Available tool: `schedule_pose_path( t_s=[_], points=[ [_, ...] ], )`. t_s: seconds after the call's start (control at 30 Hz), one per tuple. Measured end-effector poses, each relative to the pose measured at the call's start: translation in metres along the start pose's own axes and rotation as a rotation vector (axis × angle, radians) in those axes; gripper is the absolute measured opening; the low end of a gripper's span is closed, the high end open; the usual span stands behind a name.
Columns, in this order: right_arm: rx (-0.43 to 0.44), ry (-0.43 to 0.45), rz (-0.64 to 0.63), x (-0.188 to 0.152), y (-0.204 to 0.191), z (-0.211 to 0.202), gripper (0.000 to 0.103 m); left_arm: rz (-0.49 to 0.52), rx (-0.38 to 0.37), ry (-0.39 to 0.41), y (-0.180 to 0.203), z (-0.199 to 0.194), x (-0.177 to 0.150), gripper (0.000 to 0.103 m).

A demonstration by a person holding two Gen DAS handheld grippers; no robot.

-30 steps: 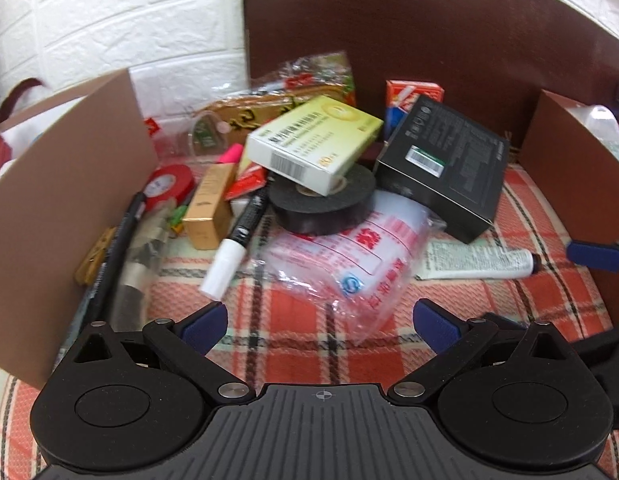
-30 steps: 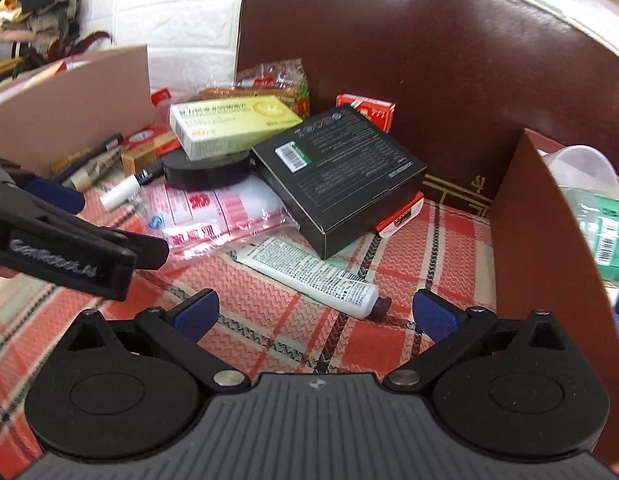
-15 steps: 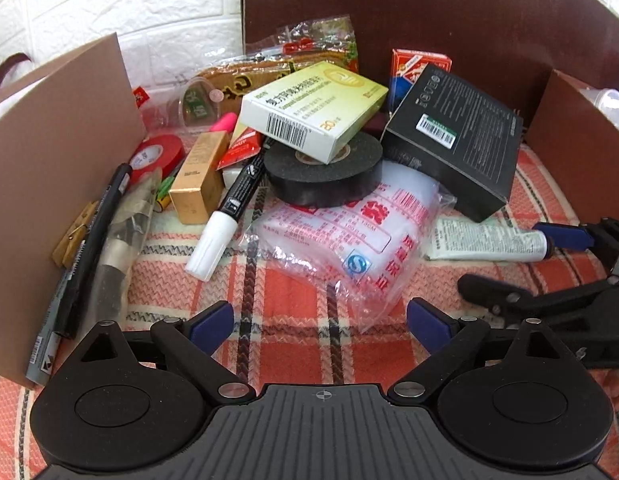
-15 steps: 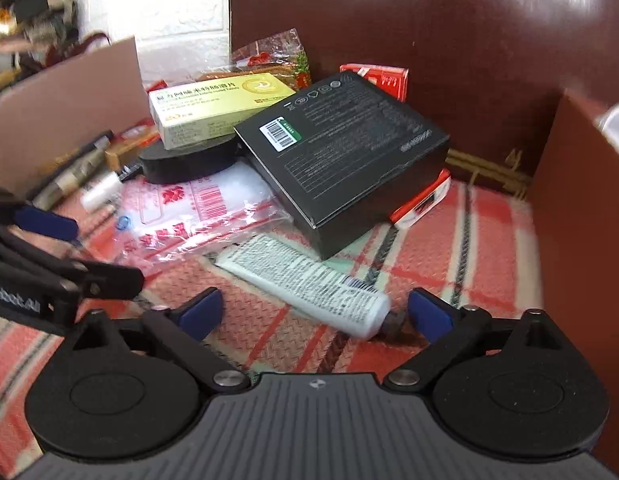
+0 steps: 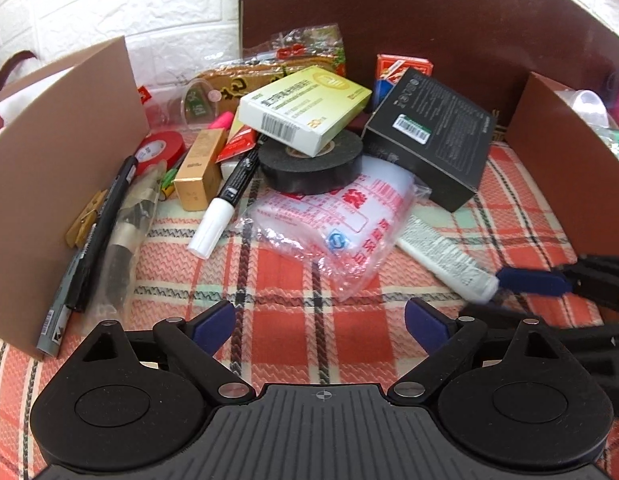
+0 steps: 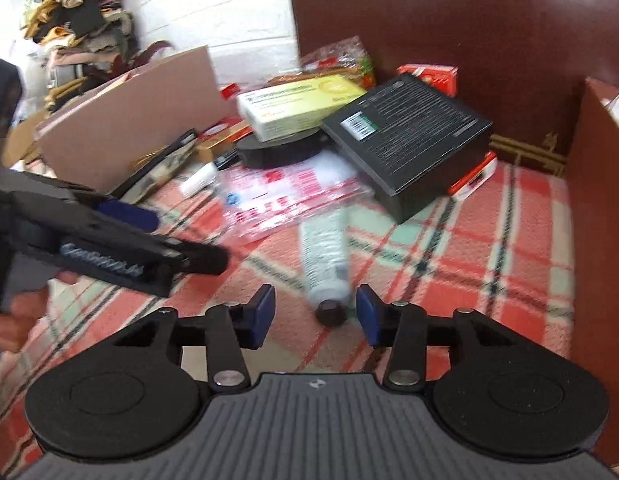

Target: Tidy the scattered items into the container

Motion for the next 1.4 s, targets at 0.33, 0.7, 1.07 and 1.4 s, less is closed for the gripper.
schedule_pose_path(
  t_s=[0.33,0.7,1.07,1.4],
  points=[
    [-0.036,-0.025,-0.047,-0.003,-0.004,0.013,0.031,-0.028,-0.013,-0.026,0.001,-0.004,-0.002,0.094],
    [0.075,-0.059,-0.168,-0.051,-0.068,-0.019,0.032,-0.021,-0.057,-0.071,0.016,-0.011,-0.033,0.094],
    [0.017,-0.031,-0.113,-0.054,-0.056,-0.028,0.048,0.041,-0.111,-0.065,0.032,0.007,-0.012,0.096],
    [-0.017,-0.041,-0.116,-0.055,-0.051,-0.030,0.060,0.169,-0.180,-0.008,0.057,-0.009,-0.031,0.083]
  ],
)
Point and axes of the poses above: each gripper's, at about its wrist camera, not at the fingertips, and z roughly the way its jaws point, y to its right, x to its top, the point moved 9 cm from there along z, roughly the way its jaws point, and after that the axes turned 11 degrees about x, right-handed, at the moved point
